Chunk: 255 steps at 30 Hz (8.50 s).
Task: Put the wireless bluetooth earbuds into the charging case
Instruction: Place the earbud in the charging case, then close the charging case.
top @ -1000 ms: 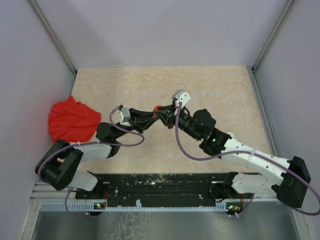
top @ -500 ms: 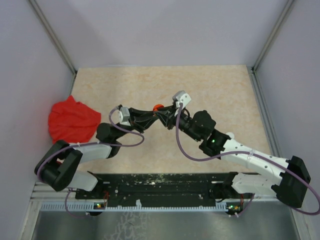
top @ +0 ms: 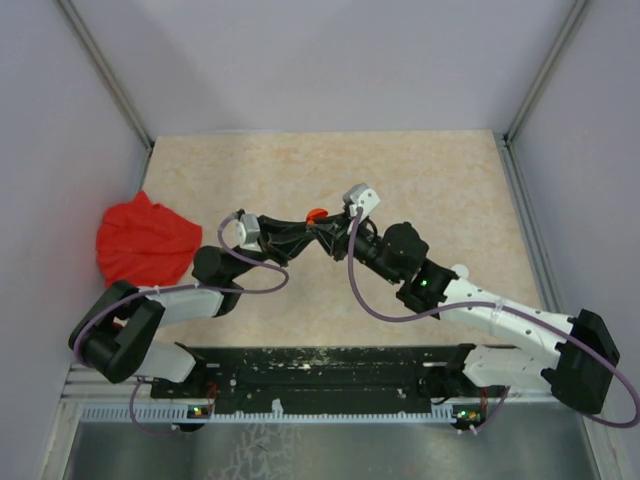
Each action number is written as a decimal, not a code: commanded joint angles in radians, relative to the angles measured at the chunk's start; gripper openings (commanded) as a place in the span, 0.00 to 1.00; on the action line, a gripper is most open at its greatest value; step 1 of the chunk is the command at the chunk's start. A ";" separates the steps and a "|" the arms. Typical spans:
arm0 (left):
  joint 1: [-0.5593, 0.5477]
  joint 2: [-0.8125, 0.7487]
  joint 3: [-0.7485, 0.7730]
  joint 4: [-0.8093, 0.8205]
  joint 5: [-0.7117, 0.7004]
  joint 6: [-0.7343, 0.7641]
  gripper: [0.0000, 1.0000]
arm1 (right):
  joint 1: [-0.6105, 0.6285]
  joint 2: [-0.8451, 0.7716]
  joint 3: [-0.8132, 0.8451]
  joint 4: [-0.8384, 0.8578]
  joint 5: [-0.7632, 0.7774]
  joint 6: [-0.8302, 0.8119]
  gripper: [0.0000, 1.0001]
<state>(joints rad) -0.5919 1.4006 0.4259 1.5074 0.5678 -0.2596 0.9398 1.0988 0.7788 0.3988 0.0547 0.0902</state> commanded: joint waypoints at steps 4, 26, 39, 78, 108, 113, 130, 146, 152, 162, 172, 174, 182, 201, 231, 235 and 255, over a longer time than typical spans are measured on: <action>-0.017 -0.011 0.016 0.034 0.004 -0.010 0.01 | 0.001 -0.045 0.020 0.068 0.000 0.013 0.14; -0.025 -0.036 0.021 0.027 0.004 -0.035 0.01 | 0.001 0.005 0.022 0.044 0.024 0.014 0.13; -0.025 -0.043 0.014 0.042 -0.032 -0.089 0.01 | 0.002 0.009 0.013 0.042 0.045 0.020 0.13; -0.025 -0.127 -0.014 -0.052 -0.120 0.002 0.01 | 0.001 0.060 0.112 -0.151 0.104 0.076 0.13; -0.038 -0.181 -0.026 -0.177 -0.217 0.109 0.01 | 0.002 0.099 0.202 -0.294 0.159 0.125 0.13; -0.042 -0.199 -0.032 -0.181 -0.247 0.102 0.01 | 0.001 0.107 0.184 -0.270 0.123 0.125 0.12; -0.069 -0.204 -0.058 -0.141 -0.313 0.177 0.01 | 0.033 0.163 0.219 -0.329 0.180 0.200 0.10; -0.075 -0.196 -0.104 -0.030 -0.401 0.118 0.01 | 0.037 0.141 0.147 -0.233 0.177 0.241 0.09; -0.075 -0.197 -0.104 -0.017 -0.388 0.110 0.01 | 0.038 0.160 0.137 -0.212 0.141 0.222 0.09; -0.075 -0.189 -0.108 -0.001 -0.337 0.098 0.01 | 0.009 0.150 0.158 -0.268 0.046 0.106 0.09; -0.075 -0.189 -0.108 0.007 -0.314 0.099 0.01 | -0.007 0.151 0.186 -0.343 0.029 0.080 0.19; -0.075 -0.190 -0.110 0.005 -0.311 0.096 0.01 | -0.009 0.150 0.186 -0.343 0.028 0.084 0.23; -0.075 -0.185 -0.111 -0.002 -0.316 0.092 0.01 | -0.013 0.133 0.191 -0.344 0.024 0.091 0.34; -0.071 -0.162 -0.121 -0.004 -0.304 0.038 0.01 | -0.037 0.096 0.227 -0.355 0.009 0.088 0.34; -0.014 -0.161 -0.035 -0.210 0.148 0.060 0.01 | -0.302 0.050 0.363 -0.649 -0.633 0.024 0.81; -0.008 -0.164 -0.010 -0.256 0.216 0.073 0.01 | -0.313 0.084 0.373 -0.654 -0.779 0.026 0.84; 0.059 -0.093 0.021 -0.283 0.226 -0.090 0.01 | -0.328 0.046 0.340 -0.648 -0.863 -0.022 0.68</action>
<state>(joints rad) -0.5613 1.2858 0.4259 1.2072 0.7975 -0.2787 0.6224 1.2030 1.1011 -0.2935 -0.7849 0.0925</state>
